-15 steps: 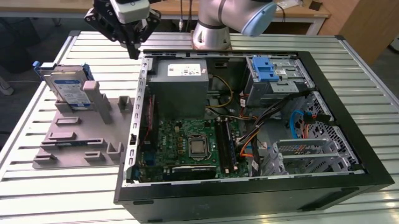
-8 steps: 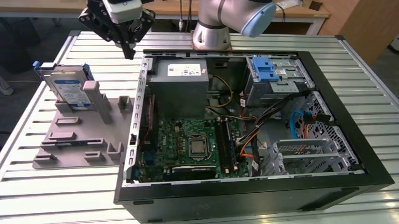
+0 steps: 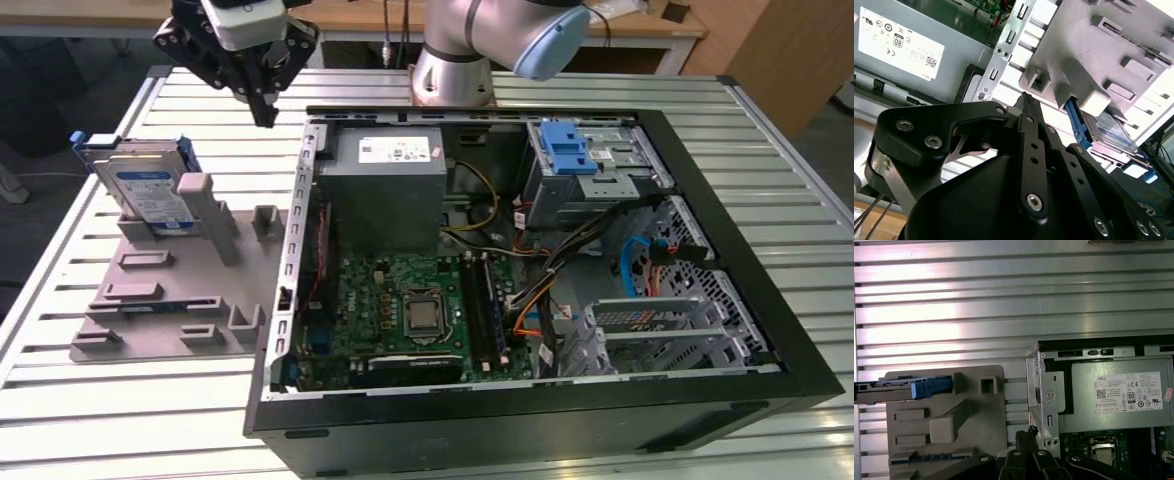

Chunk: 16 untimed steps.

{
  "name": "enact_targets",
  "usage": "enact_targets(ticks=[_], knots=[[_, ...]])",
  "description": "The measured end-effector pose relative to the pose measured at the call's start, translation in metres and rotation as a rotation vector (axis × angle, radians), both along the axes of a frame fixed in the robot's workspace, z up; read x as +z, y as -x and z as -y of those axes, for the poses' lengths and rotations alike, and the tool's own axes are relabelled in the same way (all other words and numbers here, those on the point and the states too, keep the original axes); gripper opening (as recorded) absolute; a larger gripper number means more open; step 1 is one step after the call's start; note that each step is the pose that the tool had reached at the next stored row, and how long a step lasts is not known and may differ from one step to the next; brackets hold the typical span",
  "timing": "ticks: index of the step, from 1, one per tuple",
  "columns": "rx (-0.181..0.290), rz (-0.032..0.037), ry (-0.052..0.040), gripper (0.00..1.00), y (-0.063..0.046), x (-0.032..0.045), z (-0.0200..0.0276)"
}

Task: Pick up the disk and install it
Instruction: 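Reach for the disk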

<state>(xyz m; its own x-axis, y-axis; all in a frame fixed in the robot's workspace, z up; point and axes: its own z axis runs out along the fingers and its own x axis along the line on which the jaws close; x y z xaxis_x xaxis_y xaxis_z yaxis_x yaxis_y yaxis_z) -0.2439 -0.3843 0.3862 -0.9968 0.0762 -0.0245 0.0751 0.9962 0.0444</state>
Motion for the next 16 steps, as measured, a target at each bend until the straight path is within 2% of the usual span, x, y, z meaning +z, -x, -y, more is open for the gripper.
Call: enact_targets(ticks=[16], knots=[[0.000,-0.0001,0.0001,0.11,0.021,-0.0013,-0.0017]])
